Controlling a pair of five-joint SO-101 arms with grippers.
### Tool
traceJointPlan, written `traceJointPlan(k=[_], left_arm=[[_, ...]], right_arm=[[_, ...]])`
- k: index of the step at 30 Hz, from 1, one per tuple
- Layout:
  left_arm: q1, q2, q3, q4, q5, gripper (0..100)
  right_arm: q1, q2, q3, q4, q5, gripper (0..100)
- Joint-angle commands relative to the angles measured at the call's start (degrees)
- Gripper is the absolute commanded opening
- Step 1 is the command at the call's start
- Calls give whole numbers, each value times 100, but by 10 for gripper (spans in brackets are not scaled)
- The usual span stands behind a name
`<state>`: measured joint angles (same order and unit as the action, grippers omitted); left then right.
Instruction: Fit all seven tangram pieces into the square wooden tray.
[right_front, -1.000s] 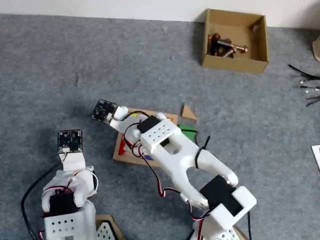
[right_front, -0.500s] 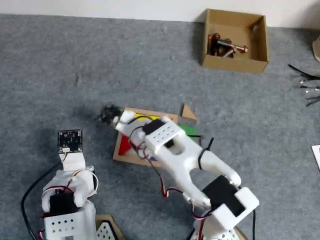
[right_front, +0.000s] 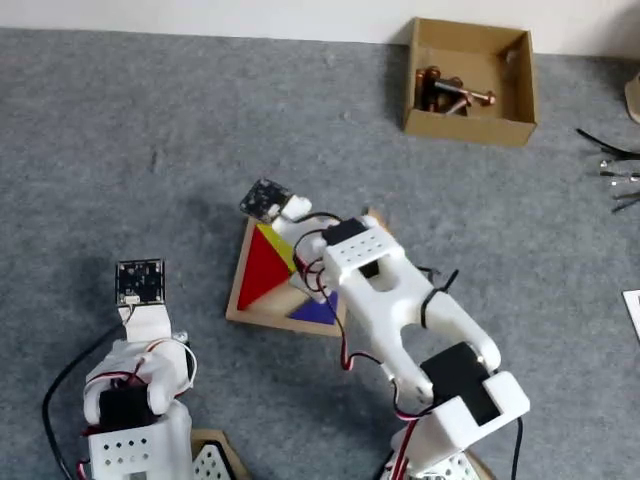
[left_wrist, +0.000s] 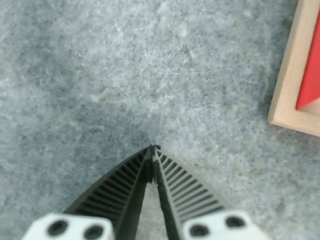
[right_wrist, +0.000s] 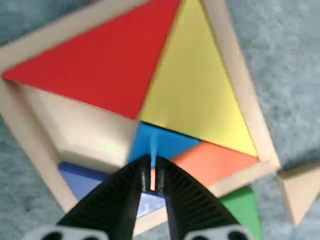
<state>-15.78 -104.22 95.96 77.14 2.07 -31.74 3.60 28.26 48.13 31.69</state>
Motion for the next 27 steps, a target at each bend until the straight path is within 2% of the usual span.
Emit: traceJointPlan(k=[1,5,8,12,19,27], left_arm=[[-75,-40,119,9,-35,5],[-66,-40,119,9,-35,5],[-66,-40,119,9,-35,5],[-66,-40,119,9,-35,5],[-48,-40,119,9,-35,5],[-48,-40,119,9,-35,5]], right_arm=[[374,-233,4,22,0,29],[391,-242,-646,804,-97,29],[435,-224,-1455,1587,-457,29],[778,-215,-2369,2281,-642,29],[1499,-215,-2563,2387,-624,29],[1411,-224,-1947,2387,-923,29]])
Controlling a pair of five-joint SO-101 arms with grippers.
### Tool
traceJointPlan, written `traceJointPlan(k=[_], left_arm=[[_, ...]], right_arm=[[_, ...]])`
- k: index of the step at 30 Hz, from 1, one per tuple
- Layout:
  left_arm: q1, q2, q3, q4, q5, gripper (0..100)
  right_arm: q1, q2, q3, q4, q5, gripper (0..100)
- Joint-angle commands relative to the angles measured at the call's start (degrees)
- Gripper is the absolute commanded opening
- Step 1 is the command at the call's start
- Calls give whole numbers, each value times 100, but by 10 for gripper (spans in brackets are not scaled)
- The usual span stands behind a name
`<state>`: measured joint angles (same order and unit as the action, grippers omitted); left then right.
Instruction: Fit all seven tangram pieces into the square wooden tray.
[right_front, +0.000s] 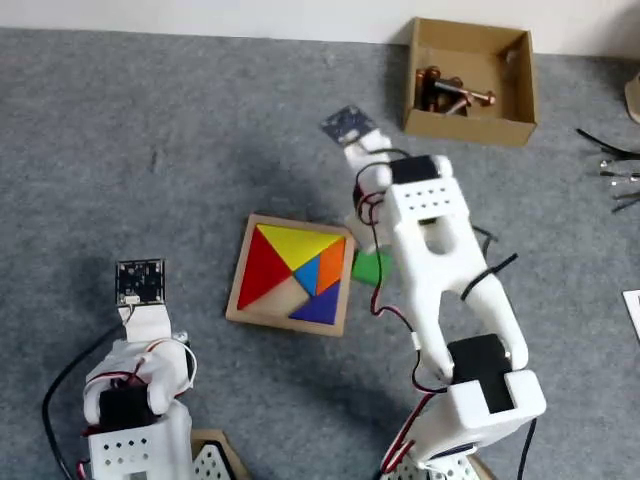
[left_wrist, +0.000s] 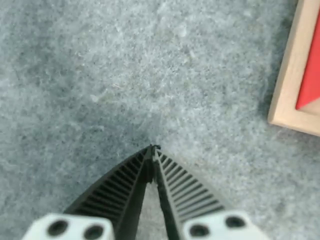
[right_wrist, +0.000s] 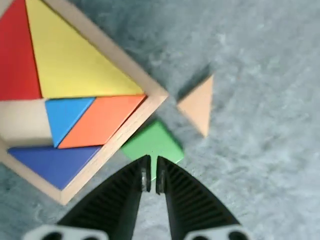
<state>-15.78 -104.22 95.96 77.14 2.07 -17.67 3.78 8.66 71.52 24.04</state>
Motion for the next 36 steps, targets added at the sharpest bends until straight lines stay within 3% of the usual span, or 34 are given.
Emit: traceJointPlan(k=[1,16,22,28,33,36], left_arm=[[-48,-40,119,9,-35,5],[-31,-40,119,9,-35,5],[497,-40,119,9,-35,5],[523,-40,119,9,-35,5],[514,-40,119,9,-35,5],[514,-40,119,9,-35,5]], right_arm=[[13,-242,40,57,-176,29],[215,-198,66,259,-158,29],[303,-189,66,330,-167,29],[611,-189,57,-145,-352,42],[470,-136,92,-154,413,127],[382,163,180,-154,1486,135]])
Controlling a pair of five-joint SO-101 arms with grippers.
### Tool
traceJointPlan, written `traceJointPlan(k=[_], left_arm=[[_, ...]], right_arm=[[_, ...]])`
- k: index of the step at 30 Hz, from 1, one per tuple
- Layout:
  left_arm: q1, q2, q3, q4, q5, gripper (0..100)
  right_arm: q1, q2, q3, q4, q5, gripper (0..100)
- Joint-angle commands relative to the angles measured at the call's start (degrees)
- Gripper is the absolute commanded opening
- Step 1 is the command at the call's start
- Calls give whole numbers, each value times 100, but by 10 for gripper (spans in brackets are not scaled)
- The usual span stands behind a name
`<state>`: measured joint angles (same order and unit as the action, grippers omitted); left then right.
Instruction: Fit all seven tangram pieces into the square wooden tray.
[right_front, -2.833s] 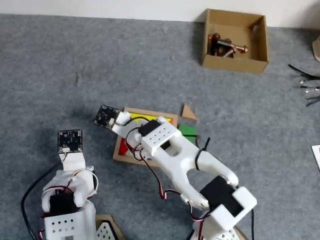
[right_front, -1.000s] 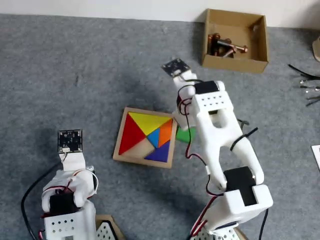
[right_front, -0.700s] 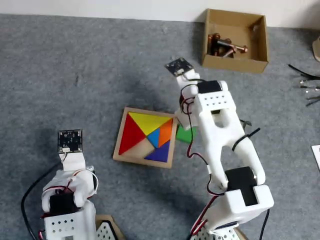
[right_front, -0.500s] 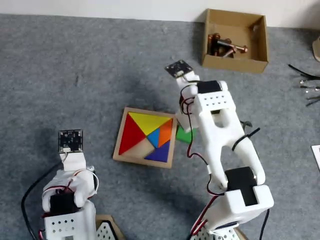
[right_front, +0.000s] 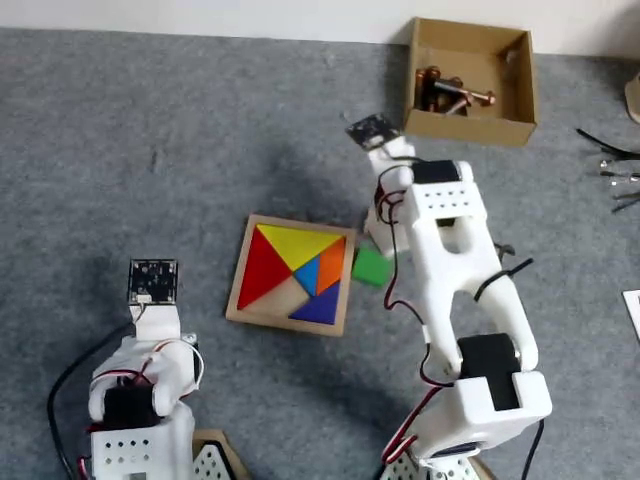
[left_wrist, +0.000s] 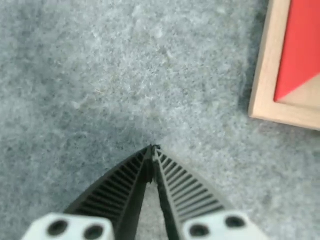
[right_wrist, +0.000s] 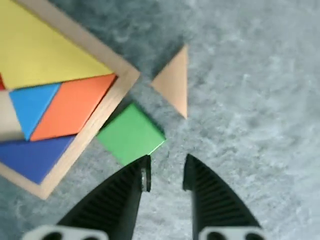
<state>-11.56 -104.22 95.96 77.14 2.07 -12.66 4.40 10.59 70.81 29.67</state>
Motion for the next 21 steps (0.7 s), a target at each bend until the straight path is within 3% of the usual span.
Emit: traceJointPlan(k=[1,5,9,21], left_arm=[[92,-40,119,9,-35,5],[92,-40,119,9,-35,5],[92,-40,119,9,-35,5],[92,-40,119,9,-35,5]], right_arm=[[-136,224,-13,-75,1240,148],[-171,646,-57,-110,1626,230],[-277,875,-57,-119,2215,237],[-673,927,-66,-136,2954,283]])
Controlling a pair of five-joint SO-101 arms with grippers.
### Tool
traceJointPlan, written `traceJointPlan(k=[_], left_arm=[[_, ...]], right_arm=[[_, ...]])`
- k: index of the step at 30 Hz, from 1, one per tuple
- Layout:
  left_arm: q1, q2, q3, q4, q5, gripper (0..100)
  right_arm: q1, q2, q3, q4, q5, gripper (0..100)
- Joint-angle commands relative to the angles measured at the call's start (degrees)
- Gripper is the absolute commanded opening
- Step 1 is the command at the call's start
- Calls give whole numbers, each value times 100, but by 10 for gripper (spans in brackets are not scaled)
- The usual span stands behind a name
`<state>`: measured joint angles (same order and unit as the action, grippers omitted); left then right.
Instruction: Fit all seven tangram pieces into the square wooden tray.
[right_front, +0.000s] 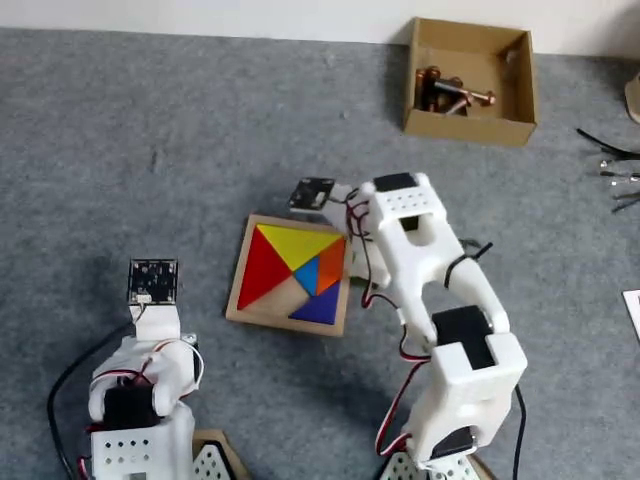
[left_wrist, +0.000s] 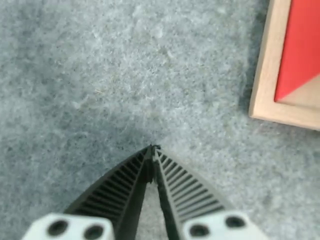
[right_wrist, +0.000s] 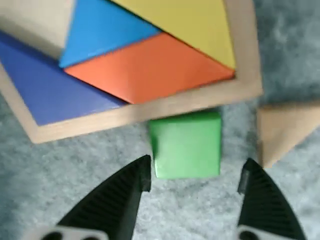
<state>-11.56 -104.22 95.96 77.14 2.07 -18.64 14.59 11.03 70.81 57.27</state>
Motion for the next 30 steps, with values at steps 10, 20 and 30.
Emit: traceJointPlan(k=[10,20,30], left_arm=[[92,-40,119,9,-35,5],[84,-40,119,9,-35,5],[84,-40,119,9,-35,5]], right_arm=[[-127,716,-119,-374,149,282],[-101,-31,-75,-321,-299,111],[119,-171,-558,497,-343,53]])
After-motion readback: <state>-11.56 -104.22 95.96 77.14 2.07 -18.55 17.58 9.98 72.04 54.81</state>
